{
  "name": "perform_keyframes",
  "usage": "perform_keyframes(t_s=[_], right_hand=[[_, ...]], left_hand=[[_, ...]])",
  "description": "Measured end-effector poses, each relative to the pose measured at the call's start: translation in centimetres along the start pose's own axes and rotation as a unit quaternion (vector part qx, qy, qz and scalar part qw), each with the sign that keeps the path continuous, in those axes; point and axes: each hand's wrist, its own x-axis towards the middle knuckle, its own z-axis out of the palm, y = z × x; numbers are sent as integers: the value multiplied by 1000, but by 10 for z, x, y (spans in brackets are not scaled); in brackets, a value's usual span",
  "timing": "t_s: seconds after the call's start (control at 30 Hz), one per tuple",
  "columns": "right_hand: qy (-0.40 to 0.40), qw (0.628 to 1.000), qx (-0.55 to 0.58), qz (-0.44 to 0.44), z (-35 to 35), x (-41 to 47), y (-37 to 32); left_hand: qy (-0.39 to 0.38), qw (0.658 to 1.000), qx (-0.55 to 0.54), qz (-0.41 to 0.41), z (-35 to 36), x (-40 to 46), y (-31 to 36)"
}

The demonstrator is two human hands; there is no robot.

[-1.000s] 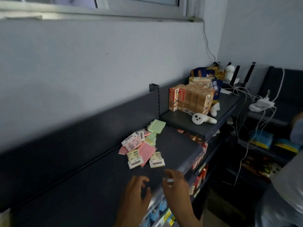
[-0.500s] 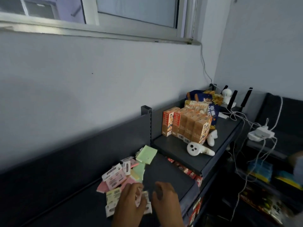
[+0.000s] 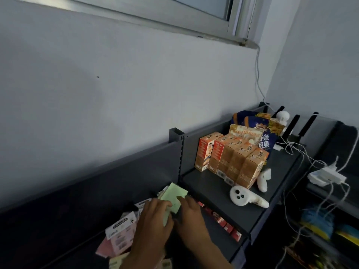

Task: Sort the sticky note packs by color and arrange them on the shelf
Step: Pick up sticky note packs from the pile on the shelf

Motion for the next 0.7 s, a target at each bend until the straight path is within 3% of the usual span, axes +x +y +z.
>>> perform_keyframes(t_s=[0.3,0.7], right_hand=[[-71,996,-49,-24,20,55,38],[-5,995,53,-87,-8,39,33]], left_hand=[[7,999,19,-43,16,19,-15],[0,994,54,-95,34,35,-7]])
